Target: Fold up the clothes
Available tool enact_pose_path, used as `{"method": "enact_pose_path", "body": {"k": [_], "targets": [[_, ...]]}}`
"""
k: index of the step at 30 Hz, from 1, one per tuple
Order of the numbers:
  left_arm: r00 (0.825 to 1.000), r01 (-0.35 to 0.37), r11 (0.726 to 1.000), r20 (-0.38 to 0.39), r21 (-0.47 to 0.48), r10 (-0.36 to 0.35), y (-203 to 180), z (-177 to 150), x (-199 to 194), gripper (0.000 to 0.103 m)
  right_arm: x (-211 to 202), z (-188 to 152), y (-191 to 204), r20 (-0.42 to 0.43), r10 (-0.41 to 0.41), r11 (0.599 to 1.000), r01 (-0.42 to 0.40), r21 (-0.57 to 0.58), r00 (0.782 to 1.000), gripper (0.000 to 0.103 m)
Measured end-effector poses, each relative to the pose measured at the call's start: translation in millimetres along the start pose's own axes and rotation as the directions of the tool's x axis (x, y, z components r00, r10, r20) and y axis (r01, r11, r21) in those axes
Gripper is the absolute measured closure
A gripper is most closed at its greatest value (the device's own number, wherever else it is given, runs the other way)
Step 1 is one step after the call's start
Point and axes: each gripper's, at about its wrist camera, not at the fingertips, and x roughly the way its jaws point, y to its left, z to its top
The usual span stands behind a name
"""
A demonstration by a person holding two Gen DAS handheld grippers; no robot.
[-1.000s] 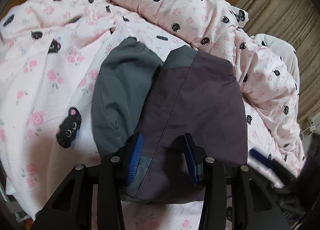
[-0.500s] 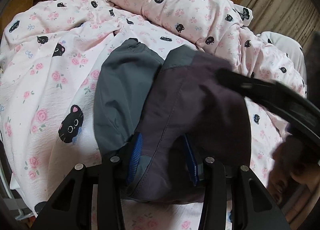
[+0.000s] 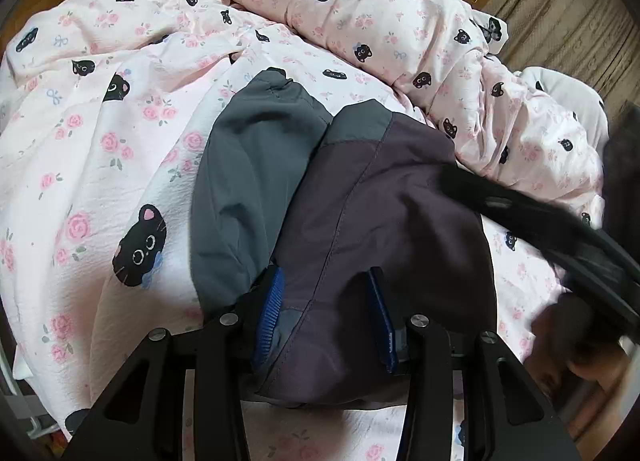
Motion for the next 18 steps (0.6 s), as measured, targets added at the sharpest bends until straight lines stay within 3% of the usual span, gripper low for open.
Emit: {"method": "enact_pose_path", "body": {"k": [2,6,11,13,15,18], "targets": [[1.0,0.004,1.0,0.001,-0.004,-0.004,0.4,-0.8,-0.8,0.065,-19.0,-5.8,4.2,0.015,0.02,1.0,-0.02,-0.017,1.0,0.028],[1.0,0.006,1.0,0.001,-0.007,-0.006,0.3,-0.4,0.6,0.065,-34.6,-29.2,15.7,-0.033,0.026,0.994,-0.03,-0.106,0.999,0.028],[1.0,0.006,1.0,-0.001,-0.008,-0.006,-0.7,-1.3,1.3,0.065,-12.8,-52.5,18.2,-0.133,-0.025,0.988,0.004,-0.156,0.991,0.026],[1.0,0.001,1.0,-0.001,0.001,-0.001,-2.4,-1.4,2.4,0.065,-1.9,-58.1,17.1,-0.159,-0.036,0.988,0.011,-0.157,0.987,0.019],[1.0,0.0,1.0,0.002,0.009,0.0,-3.7,-1.7,2.7,0.065,4.3,-62.7,19.9,-0.166,-0.048,0.985,0.019,-0.171,0.985,0.012],[1.0,0.022,1.0,0.015,-0.01,-0.022,-1.2,-1.3,0.5,0.061,-6.6,-63.8,26.6,-0.142,-0.061,0.982,0.034,-0.184,0.988,0.012]]}}
